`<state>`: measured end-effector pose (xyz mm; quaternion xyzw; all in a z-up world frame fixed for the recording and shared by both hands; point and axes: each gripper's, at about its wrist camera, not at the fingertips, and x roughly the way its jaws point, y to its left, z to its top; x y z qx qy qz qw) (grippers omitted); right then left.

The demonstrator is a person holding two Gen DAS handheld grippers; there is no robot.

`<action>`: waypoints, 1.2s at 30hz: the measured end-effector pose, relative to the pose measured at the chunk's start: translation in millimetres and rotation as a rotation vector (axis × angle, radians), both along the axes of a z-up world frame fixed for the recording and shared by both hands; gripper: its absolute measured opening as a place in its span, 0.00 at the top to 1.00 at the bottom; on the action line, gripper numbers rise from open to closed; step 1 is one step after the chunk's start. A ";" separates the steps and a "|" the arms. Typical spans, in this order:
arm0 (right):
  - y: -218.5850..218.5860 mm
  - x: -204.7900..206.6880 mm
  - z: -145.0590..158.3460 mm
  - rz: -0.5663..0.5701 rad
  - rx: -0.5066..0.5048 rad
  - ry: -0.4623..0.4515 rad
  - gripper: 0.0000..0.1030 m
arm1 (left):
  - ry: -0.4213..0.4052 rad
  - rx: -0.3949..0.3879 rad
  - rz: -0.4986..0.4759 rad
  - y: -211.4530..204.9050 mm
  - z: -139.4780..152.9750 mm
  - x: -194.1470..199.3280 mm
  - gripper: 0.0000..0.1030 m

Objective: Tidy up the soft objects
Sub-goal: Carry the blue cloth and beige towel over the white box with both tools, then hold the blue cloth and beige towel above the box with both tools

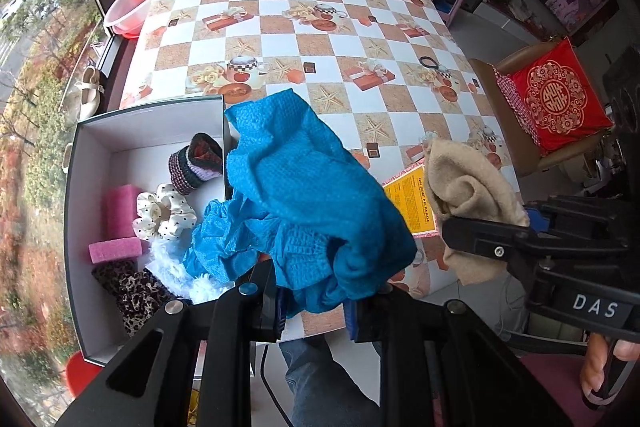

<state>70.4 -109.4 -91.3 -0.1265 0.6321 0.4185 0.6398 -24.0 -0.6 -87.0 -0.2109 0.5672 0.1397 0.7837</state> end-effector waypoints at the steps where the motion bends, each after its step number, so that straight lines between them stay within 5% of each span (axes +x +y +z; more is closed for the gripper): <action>1: 1.0 -1.0 0.3 0.000 0.000 -0.002 0.72 | -0.003 0.001 0.003 1.2 0.6 -1.5 0.77; 27: 65.2 -41.4 8.8 0.166 -0.021 -0.047 0.72 | -0.012 0.007 0.210 50.7 5.4 -59.8 0.77; 36: 99.0 -67.2 8.3 0.302 -0.028 -0.092 0.72 | 0.029 -0.009 0.391 73.4 -12.9 -96.0 0.76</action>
